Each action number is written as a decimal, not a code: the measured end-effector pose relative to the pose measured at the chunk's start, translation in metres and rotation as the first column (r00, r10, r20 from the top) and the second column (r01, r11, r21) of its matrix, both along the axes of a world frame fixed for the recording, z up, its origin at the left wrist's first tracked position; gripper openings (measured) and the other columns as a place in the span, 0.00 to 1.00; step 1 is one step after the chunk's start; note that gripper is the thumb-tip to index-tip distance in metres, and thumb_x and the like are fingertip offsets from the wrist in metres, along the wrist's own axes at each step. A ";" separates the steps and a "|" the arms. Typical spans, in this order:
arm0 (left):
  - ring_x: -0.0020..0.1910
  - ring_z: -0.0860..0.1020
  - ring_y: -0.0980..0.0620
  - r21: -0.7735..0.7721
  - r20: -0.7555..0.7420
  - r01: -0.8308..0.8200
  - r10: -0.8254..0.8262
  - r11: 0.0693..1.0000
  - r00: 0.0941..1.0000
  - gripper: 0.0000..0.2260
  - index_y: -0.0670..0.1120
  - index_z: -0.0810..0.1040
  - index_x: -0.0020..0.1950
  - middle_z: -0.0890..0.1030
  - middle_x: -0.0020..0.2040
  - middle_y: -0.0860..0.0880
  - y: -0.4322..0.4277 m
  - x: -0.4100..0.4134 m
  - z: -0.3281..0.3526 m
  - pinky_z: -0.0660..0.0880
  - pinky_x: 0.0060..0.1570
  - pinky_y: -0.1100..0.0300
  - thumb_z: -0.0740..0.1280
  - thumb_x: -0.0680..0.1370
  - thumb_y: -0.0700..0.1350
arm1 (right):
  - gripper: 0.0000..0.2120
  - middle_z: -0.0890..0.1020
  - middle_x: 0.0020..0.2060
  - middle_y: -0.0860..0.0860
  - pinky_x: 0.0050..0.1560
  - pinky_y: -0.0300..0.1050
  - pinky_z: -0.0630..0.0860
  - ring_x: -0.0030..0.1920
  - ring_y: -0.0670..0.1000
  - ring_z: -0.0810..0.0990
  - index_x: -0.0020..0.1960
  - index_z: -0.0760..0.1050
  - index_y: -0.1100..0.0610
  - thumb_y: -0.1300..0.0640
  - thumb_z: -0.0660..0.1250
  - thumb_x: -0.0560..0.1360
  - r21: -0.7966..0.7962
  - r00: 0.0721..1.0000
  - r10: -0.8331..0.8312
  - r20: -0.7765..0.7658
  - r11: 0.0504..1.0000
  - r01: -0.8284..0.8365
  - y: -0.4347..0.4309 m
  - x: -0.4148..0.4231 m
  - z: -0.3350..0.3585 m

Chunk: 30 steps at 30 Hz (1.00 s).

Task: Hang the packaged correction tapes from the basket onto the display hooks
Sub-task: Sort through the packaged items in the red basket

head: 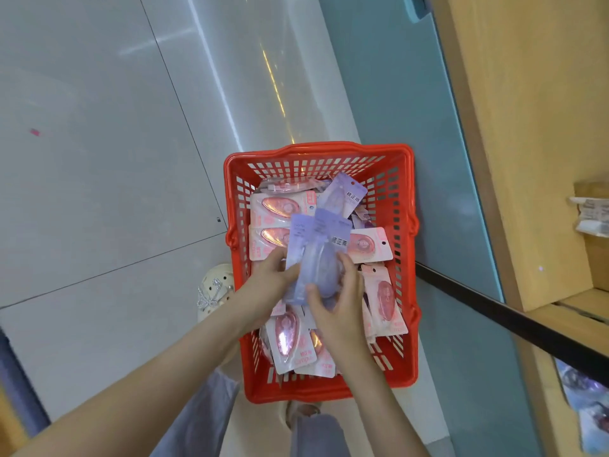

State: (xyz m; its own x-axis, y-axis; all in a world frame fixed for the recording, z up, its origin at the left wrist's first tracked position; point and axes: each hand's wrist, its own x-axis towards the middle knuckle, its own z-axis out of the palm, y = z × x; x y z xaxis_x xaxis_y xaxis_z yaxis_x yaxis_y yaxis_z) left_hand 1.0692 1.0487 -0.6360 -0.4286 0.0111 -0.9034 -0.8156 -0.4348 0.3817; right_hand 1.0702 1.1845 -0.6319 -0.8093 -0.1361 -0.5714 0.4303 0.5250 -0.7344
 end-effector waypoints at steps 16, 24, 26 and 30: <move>0.50 0.82 0.52 -0.457 -0.003 0.024 -0.029 0.889 1.000 0.20 0.54 0.74 0.55 0.82 0.52 0.53 -0.046 0.024 -0.012 0.79 0.52 0.50 0.75 0.66 0.51 | 0.35 0.53 0.77 0.50 0.74 0.58 0.44 0.77 0.55 0.45 0.76 0.54 0.45 0.42 0.66 0.75 0.483 0.668 0.720 0.186 0.525 -0.701 0.012 -0.022 -0.082; 0.39 0.79 0.56 -0.530 -0.008 -0.033 0.033 0.848 0.999 0.11 0.47 0.74 0.53 0.80 0.44 0.53 -0.054 0.017 0.104 0.74 0.29 0.68 0.73 0.74 0.44 | 0.26 0.71 0.61 0.53 0.58 0.47 0.68 0.64 0.53 0.64 0.69 0.67 0.56 0.53 0.69 0.74 0.343 0.768 0.635 0.083 0.706 -0.620 0.037 -0.021 0.039; 0.40 0.79 0.56 -0.504 0.015 0.021 -0.015 0.864 1.000 0.15 0.45 0.73 0.56 0.80 0.46 0.50 -0.055 0.011 0.151 0.73 0.30 0.64 0.73 0.73 0.46 | 0.25 0.72 0.62 0.53 0.60 0.45 0.66 0.65 0.53 0.65 0.69 0.69 0.57 0.57 0.70 0.74 0.303 0.803 0.596 -0.017 0.768 -0.564 0.043 -0.021 0.090; 0.41 0.82 0.51 -0.321 -0.001 0.125 -0.132 0.939 0.991 0.17 0.46 0.74 0.59 0.83 0.50 0.46 -0.045 0.002 0.264 0.75 0.29 0.62 0.73 0.74 0.47 | 0.24 0.74 0.59 0.53 0.63 0.39 0.63 0.61 0.49 0.66 0.64 0.74 0.56 0.62 0.74 0.69 0.197 0.783 0.502 -0.368 0.865 -0.462 0.050 -0.022 0.218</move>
